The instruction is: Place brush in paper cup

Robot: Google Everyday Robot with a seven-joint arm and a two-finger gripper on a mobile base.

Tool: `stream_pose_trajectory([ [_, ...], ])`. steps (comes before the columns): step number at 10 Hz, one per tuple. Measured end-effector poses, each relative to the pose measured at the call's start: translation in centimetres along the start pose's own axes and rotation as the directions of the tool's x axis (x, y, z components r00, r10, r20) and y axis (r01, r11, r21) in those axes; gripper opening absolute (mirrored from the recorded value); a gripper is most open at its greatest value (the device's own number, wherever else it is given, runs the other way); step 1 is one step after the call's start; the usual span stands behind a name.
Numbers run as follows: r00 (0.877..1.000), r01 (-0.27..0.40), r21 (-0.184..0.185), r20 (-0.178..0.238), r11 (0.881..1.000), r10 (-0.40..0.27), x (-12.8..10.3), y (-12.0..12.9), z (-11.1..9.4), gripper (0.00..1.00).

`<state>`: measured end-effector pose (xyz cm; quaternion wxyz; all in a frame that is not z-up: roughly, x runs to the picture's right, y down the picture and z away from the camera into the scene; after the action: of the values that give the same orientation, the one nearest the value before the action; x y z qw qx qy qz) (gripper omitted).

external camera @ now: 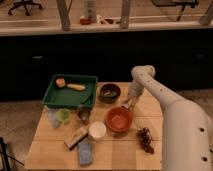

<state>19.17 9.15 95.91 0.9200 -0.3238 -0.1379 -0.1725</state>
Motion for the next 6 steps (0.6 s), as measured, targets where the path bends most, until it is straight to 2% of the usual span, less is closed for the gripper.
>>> stream_pose_trajectory([
  [3,1.0,0.004,0.015,-0.004,1.0,-0.004,0.3,-0.1,-0.9,0.0],
  [4,1.0,0.003,0.027,-0.017,1.0,-0.003,1.2,0.1,-2.0,0.0],
  [6,0.999,0.003,0.067,-0.039,0.998,0.0,3.2,0.0,-5.3,0.0],
])
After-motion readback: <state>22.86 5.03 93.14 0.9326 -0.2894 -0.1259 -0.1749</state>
